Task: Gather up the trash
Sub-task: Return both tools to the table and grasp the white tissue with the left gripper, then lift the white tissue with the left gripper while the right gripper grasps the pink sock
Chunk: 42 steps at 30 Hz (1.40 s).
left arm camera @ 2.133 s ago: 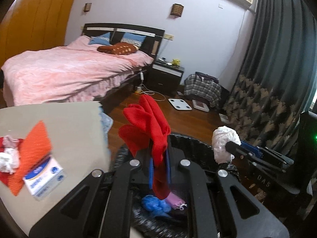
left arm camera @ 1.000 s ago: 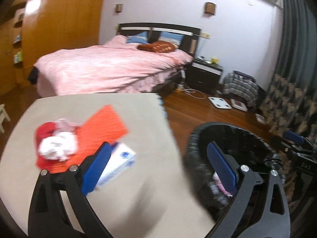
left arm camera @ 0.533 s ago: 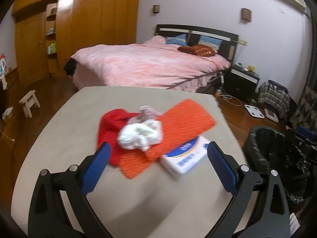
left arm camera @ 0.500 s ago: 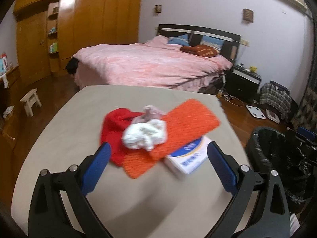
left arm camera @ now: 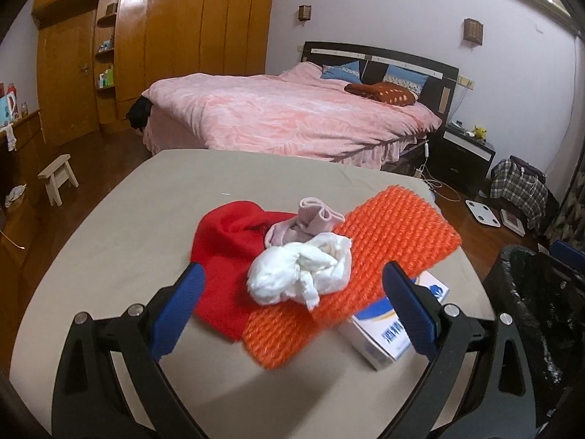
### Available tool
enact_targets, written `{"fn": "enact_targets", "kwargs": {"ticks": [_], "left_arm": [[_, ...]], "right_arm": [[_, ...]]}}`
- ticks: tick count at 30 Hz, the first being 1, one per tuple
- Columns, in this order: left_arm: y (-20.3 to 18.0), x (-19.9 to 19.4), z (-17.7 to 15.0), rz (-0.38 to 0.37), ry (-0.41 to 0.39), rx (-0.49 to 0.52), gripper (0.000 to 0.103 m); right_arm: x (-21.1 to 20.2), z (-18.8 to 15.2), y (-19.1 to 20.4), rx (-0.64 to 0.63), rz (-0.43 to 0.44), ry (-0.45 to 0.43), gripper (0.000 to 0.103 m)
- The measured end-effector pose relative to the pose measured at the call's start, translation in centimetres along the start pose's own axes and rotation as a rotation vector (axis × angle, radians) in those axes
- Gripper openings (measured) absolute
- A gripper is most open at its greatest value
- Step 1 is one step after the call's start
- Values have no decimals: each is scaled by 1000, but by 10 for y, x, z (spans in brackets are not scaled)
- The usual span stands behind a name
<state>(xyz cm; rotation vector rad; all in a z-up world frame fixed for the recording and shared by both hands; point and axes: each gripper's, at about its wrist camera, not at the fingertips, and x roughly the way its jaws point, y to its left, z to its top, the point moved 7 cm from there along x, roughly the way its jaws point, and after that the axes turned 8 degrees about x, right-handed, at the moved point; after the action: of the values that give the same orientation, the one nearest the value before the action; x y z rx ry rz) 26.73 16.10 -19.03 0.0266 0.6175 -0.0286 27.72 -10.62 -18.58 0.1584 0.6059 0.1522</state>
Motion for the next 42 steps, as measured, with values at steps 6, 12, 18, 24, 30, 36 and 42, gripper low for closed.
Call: {"fn": "enact_targets", "kwargs": {"ticks": [6,12,18,24,30,36,42], "left_arm": [[-6,21,3,-14,13,14,80],[-11,31,-5,-18,36,21,52],[-15,18,-5,-12,8,39,39],[-7,-10,2,-12,-41,18,39],[22,-25,3,45,-52,-2,39],[65,-27,1,109,-34,-46,39],[94,-24,1,150,-18,-76,39]], "right_arm": [[12,-6,2,-3,-2,18,98],[18,-8,6,-9,2,29,98],[19,-7,13,-22,6,25,97],[18,-1,19,-21,19,10,98],[20,9,41,-15,60,-13,98],[29,22,84,-35,145,-35,96],[47,23,121,-62,211,-21,90]]}}
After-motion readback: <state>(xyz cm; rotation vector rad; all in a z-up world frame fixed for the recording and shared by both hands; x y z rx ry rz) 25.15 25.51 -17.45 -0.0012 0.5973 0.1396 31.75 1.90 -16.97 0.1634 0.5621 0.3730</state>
